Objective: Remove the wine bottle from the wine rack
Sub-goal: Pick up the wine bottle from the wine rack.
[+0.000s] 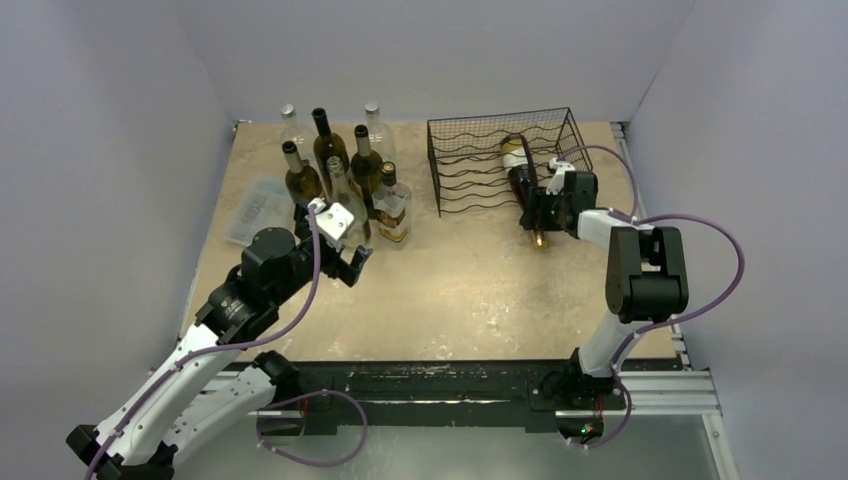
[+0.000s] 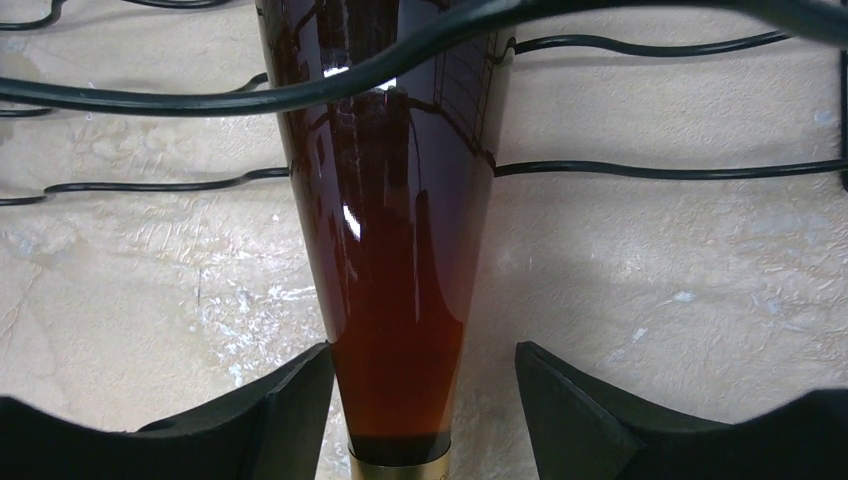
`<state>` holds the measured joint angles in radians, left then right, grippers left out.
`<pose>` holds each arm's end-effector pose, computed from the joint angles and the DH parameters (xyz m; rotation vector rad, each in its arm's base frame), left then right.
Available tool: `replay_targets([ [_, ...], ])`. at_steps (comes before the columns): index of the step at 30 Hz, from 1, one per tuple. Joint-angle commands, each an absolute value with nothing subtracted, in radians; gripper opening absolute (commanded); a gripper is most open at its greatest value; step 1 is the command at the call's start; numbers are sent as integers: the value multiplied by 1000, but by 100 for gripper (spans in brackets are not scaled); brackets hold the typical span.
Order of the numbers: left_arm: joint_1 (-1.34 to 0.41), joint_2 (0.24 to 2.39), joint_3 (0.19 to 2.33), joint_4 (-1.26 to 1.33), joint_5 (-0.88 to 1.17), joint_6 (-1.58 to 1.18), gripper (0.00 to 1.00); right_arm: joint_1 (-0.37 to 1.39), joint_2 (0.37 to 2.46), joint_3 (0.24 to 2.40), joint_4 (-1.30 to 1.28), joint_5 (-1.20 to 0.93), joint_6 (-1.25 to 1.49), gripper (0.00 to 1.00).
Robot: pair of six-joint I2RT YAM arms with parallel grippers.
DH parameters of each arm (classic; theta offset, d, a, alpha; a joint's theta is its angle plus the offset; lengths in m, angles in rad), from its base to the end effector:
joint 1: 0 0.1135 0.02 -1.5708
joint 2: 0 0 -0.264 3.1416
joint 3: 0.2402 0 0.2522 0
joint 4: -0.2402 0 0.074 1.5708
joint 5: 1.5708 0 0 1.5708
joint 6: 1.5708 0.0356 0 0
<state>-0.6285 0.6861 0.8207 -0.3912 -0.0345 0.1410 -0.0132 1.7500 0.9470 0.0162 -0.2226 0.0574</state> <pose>0.1273 -0.0910 0.3453 0.6673 1.7131 -0.3115 0.3572 0.0031 0.1617 -0.0255 2.3506 0.2838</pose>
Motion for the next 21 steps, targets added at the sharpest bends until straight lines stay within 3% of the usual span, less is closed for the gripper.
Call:
replay_targets([
  [1, -621, 687, 844, -391, -48, 153, 100, -8, 1757, 995, 37, -218, 56, 69],
  [7, -620, 688, 844, -393, -49, 154, 100, 20, 1773, 1002, 34, -216, 48, 62],
  [21, -621, 686, 844, -396, -55, 156, 100, 21, 1750, 988, 32, -254, 40, 17],
])
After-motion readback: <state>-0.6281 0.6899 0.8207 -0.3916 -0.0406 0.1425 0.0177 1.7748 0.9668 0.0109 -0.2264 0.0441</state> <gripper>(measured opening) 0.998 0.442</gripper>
